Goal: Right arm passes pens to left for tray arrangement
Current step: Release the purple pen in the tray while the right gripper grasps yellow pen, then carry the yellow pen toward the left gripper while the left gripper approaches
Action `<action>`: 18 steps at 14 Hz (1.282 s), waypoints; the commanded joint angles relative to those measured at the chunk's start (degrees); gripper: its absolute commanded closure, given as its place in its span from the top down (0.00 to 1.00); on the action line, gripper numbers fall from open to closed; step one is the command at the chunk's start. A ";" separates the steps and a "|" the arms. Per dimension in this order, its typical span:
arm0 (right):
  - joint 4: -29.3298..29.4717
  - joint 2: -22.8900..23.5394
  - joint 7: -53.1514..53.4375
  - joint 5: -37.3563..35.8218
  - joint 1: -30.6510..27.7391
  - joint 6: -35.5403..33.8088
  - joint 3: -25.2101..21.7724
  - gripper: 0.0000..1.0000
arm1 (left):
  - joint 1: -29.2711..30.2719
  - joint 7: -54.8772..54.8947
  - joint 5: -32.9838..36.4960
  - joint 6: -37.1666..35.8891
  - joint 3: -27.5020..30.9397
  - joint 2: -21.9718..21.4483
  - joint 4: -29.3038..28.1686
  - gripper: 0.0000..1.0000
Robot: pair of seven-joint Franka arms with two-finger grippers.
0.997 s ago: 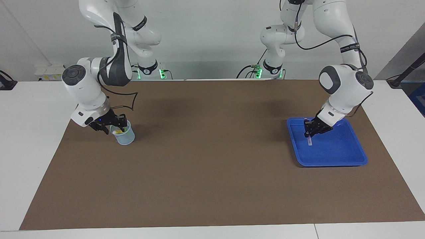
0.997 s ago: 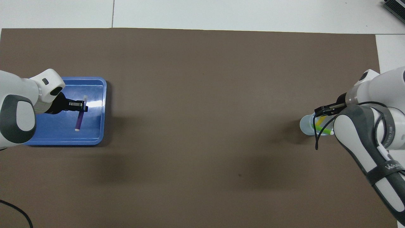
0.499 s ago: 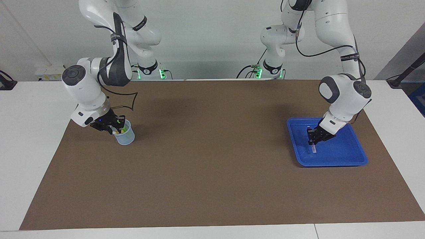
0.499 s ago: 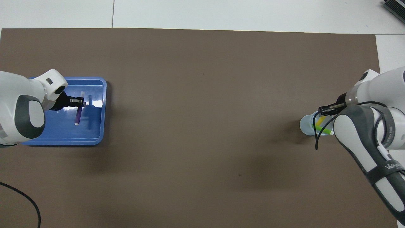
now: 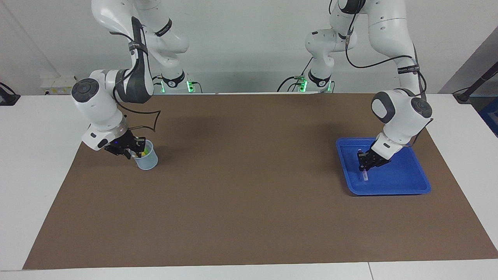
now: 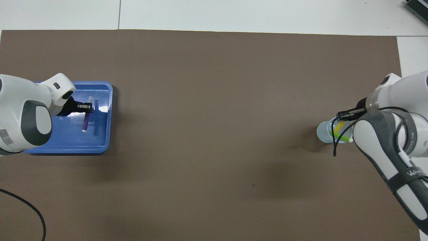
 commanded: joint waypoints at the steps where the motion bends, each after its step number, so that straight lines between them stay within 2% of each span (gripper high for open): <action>1: -0.05 0.38 -0.62 1.03 -1.08 0.71 0.76 0.21 | -0.22 0.03 1.13 3.01 0.12 2.17 0.17 0.00; 3: 0.13 0.38 -0.54 1.03 -1.08 -0.08 0.76 0.10 | -0.22 0.21 1.13 3.01 0.21 2.17 0.08 0.00; 4: 0.13 0.38 -0.53 1.03 -1.08 -0.34 0.85 0.10 | -0.22 0.21 1.13 3.01 0.12 2.17 0.08 0.00; 5: 0.30 0.29 -0.53 1.03 -1.08 -0.43 0.76 0.01 | -0.22 0.29 1.13 3.10 0.12 2.17 0.17 0.00; 7: 0.39 0.29 -0.62 1.11 -1.08 -1.57 0.85 0.00 | -0.22 0.38 1.13 3.36 0.12 2.34 0.26 0.00; 8: 0.74 0.20 -0.62 1.12 -1.08 -2.71 0.85 0.00 | -0.30 0.47 1.13 3.28 0.12 2.43 0.61 0.24; 9: 2.05 0.03 -0.62 1.12 -0.99 -4.63 0.94 0.00 | -0.22 0.47 1.13 2.75 0.12 2.43 0.79 0.56; 10: 4.41 -0.06 -0.62 1.20 -0.64 -8.48 0.94 0.00 | -0.30 0.47 1.13 2.23 0.03 2.34 0.79 0.78; 12: 8.81 -0.23 -0.71 1.20 -0.11 -14.65 1.29 0.00 | -0.30 0.73 1.13 1.26 0.03 2.34 0.96 1.00; 18: 18.31 -3.13 -1.24 1.11 1.91 -25.11 6.29 0.00 | -0.13 0.56 0.25 -7.26 0.03 2.43 6.93 1.00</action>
